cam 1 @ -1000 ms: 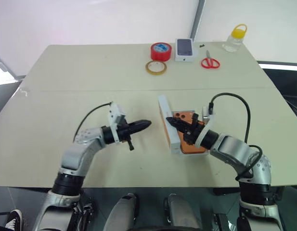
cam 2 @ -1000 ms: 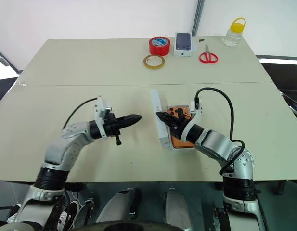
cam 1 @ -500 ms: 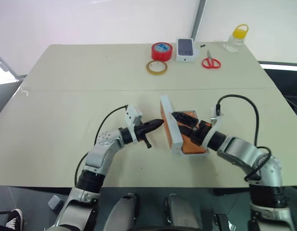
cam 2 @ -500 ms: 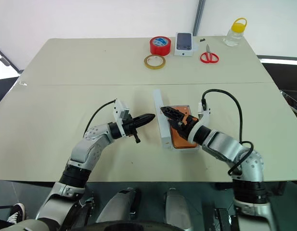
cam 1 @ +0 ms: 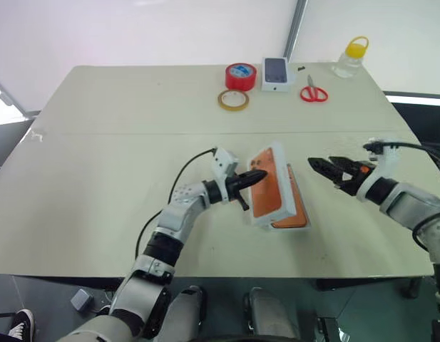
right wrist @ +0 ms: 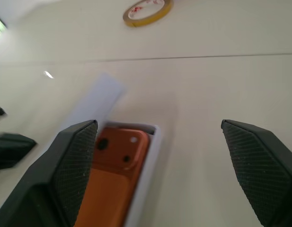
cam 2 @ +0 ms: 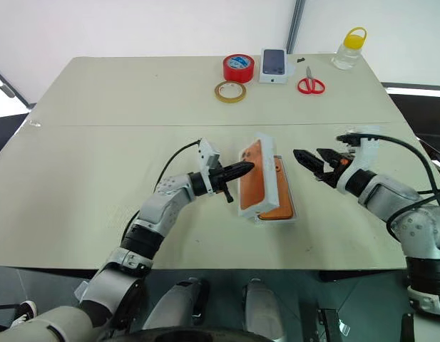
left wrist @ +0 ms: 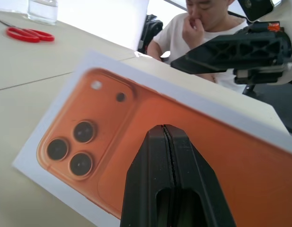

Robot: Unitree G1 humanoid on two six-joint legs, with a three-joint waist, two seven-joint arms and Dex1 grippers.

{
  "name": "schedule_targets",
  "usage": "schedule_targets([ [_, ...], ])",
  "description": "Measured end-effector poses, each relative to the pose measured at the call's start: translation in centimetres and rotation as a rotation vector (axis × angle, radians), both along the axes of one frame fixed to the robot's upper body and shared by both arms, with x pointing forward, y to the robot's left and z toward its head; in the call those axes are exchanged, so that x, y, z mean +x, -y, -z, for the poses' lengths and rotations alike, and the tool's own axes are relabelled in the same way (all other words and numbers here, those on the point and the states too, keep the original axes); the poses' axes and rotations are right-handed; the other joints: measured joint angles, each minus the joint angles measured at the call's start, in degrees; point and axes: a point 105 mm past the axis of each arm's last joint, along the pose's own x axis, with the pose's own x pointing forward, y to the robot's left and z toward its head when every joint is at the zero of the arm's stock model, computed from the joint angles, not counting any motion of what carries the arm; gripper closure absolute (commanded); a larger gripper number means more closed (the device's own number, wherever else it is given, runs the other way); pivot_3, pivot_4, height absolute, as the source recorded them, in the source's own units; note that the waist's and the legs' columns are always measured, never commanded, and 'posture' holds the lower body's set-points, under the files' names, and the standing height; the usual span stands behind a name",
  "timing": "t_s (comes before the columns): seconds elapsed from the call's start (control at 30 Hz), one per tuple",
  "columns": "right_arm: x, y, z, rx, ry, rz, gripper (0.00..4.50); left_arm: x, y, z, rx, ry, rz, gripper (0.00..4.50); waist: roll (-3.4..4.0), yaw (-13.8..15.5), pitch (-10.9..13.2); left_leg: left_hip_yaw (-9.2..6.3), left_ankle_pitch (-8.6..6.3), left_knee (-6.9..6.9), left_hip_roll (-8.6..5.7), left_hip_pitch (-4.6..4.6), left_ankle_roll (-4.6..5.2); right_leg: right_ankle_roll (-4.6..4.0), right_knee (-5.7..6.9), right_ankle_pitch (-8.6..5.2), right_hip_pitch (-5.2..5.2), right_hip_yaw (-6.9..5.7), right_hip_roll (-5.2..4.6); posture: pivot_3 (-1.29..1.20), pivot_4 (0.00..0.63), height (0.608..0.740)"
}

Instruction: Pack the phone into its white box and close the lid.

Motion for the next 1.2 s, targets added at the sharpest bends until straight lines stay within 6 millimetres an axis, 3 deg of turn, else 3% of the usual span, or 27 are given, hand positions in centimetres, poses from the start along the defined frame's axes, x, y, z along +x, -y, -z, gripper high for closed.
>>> schedule_targets([
  [0.2, 0.4, -0.3, 1.3, -0.17, 0.046, -0.022, 4.17, 0.3, -2.4, 1.1, 0.047, -0.012, -0.037, 4.5, -0.01, 0.18, 0.01, -0.03, 0.0, 0.06, -0.03, -0.01, -0.01, -0.01, 0.01, 0.0, 0.0, 0.04, -0.03, 0.0, 0.15, 0.74],
  [0.23, 0.4, -0.4, 1.4, -0.196, 0.056, -0.027, 4.46, 0.5, -2.8, 0.9, 0.051, -0.003, -0.05, 4.5, -0.01, 0.22, 0.01, -0.03, 0.0, 0.06, -0.03, -0.02, -0.01, -0.01, 0.0, 0.0, 0.0, 0.05, -0.04, 0.0, 0.15, 0.74],
  [0.37, 0.5, -1.2, 1.9, -0.238, 0.079, -0.063, 4.46, 1.6, -4.8, 0.0, 0.037, 0.005, -0.136, 4.5, -0.01, 0.23, 0.01, -0.04, 0.0, 0.07, -0.03, -0.02, -0.02, -0.01, 0.0, 0.0, 0.01, 0.04, -0.05, 0.0, 0.15, 0.74],
  [0.5, 0.1, -2.1, 3.4, -0.318, 0.062, -0.126, 4.46, 2.5, -5.7, 0.4, 0.068, -0.053, -0.188, 4.5, -0.01, 0.23, 0.01, -0.05, 0.0, 0.07, -0.04, -0.02, -0.02, -0.01, 0.0, 0.0, 0.01, 0.04, -0.04, 0.0, 0.15, 0.74],
  [0.73, 0.1, -2.7, 3.8, -0.342, 0.071, -0.151, 4.46, 1.8, -3.3, 3.3, 0.221, -0.125, -0.105, 4.5, -0.01, 0.25, 0.01, -0.05, 0.0, 0.08, -0.06, -0.02, -0.03, 0.0, 0.0, 0.01, 0.02, 0.04, -0.06, 0.0, 0.15, 0.74],
  [1.2, -0.5, -2.0, 3.7, -0.364, 0.081, -0.143, 4.46, 1.1, -1.3, 2.4, 0.208, -0.108, -0.046, 4.5, -0.01, 0.23, 0.01, -0.05, 0.0, 0.08, -0.06, -0.02, -0.03, 0.0, 0.0, 0.01, 0.02, 0.04, -0.07, 0.0, 0.15, 0.74],
])
